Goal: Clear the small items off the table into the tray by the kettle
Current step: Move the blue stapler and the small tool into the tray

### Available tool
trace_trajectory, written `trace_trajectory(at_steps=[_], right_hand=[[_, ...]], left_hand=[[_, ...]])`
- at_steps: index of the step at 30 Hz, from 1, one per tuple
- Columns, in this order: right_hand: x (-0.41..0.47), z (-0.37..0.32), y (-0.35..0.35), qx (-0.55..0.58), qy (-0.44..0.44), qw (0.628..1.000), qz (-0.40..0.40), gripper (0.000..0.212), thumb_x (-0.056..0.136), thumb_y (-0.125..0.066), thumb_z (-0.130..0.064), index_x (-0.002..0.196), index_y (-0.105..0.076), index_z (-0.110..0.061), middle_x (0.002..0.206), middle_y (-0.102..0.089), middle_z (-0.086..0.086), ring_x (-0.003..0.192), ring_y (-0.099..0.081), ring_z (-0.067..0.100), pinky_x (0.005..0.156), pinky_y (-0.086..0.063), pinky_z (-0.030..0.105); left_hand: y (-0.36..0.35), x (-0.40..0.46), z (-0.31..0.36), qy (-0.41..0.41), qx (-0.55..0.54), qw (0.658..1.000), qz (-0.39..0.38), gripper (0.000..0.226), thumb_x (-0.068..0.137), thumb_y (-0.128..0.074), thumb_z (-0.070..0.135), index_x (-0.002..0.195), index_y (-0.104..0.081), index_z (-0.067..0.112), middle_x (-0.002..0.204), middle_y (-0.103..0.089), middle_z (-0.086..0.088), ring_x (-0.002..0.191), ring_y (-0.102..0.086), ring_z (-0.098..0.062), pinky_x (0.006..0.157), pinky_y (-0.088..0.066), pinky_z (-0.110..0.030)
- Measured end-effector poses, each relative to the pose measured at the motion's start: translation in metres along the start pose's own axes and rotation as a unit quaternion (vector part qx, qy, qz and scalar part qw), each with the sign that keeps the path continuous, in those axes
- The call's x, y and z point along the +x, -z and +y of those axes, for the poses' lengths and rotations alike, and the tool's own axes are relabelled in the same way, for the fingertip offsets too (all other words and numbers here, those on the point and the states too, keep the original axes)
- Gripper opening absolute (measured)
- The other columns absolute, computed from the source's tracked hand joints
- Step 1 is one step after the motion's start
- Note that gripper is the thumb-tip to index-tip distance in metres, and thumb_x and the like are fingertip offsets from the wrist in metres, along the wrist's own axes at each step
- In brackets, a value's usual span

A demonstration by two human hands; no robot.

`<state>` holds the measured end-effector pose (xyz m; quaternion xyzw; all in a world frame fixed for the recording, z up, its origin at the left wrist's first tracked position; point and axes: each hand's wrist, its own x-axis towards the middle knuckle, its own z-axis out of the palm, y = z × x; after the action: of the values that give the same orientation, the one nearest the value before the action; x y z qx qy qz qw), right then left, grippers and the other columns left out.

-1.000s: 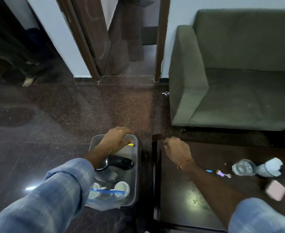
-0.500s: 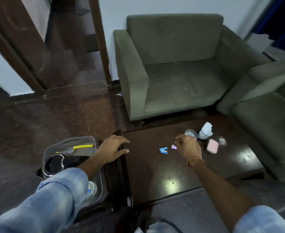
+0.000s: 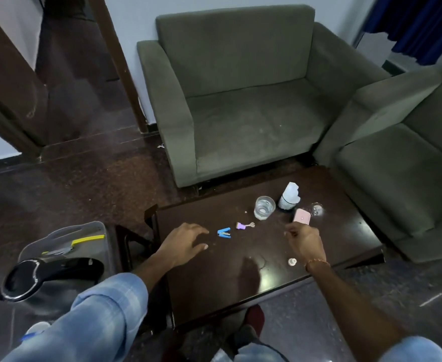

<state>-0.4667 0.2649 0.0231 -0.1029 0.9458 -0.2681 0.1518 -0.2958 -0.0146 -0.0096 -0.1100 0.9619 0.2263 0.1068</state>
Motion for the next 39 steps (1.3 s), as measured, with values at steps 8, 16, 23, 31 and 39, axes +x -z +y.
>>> trace_trajectory(at_steps=[8, 16, 23, 31, 39], right_hand=[[0.068, 0.044, -0.009, -0.041, 0.057, 0.990, -0.123, 0.020, 0.082, -0.059, -0.013, 0.098, -0.072, -0.013, 0.091, -0.072, 0.018, 0.089, -0.067, 0.037, 0.077, -0.052, 0.035], [0.116, 0.024, -0.089, -0.101, 0.155, 0.956, -0.227, 0.034, 0.087, -0.059, -0.021, 0.121, -0.065, -0.019, 0.105, -0.072, 0.013, 0.100, -0.065, 0.035, 0.086, -0.051, 0.036], [0.157, 0.024, -0.151, -0.133, 0.162, 0.941, -0.265, 0.040, 0.087, -0.060, -0.022, 0.127, -0.060, -0.020, 0.113, -0.068, 0.011, 0.107, -0.062, 0.032, 0.089, -0.049, 0.036], [0.196, 0.044, -0.233, -0.162, 0.186, 0.932, -0.265, 0.043, 0.084, -0.060, -0.018, 0.127, -0.055, -0.021, 0.127, -0.059, 0.013, 0.105, -0.062, 0.036, 0.087, -0.052, 0.040], [0.192, 0.056, -0.266, -0.170, 0.197, 0.932, -0.254, 0.018, 0.088, -0.052, -0.011, 0.104, -0.060, -0.014, 0.105, -0.060, 0.010, 0.092, -0.063, 0.033, 0.074, -0.049, 0.039]], left_hand=[[-0.041, 0.062, 0.052, 0.063, 0.000, 0.997, -0.041, 0.047, 0.091, -0.063, 0.038, 0.135, -0.054, 0.026, 0.135, -0.057, 0.003, 0.123, -0.050, -0.018, 0.103, -0.044, -0.036], [-0.090, 0.100, 0.044, 0.148, -0.014, 0.986, -0.078, 0.049, 0.090, -0.063, 0.033, 0.136, -0.052, 0.025, 0.136, -0.057, 0.003, 0.122, -0.051, -0.021, 0.100, -0.046, -0.040], [-0.128, 0.139, 0.010, 0.162, 0.032, 0.981, -0.106, 0.052, 0.090, -0.062, 0.034, 0.138, -0.047, 0.021, 0.136, -0.055, -0.002, 0.122, -0.052, -0.025, 0.100, -0.047, -0.043], [-0.192, 0.193, -0.036, 0.143, 0.078, 0.980, -0.111, 0.065, 0.088, -0.066, 0.035, 0.144, -0.036, 0.019, 0.135, -0.049, -0.004, 0.120, -0.050, -0.027, 0.094, -0.048, -0.042], [-0.212, 0.198, -0.044, 0.160, 0.072, 0.981, -0.080, 0.037, 0.096, -0.056, 0.027, 0.131, -0.049, 0.019, 0.125, -0.052, -0.002, 0.114, -0.050, -0.025, 0.089, -0.046, -0.039]])
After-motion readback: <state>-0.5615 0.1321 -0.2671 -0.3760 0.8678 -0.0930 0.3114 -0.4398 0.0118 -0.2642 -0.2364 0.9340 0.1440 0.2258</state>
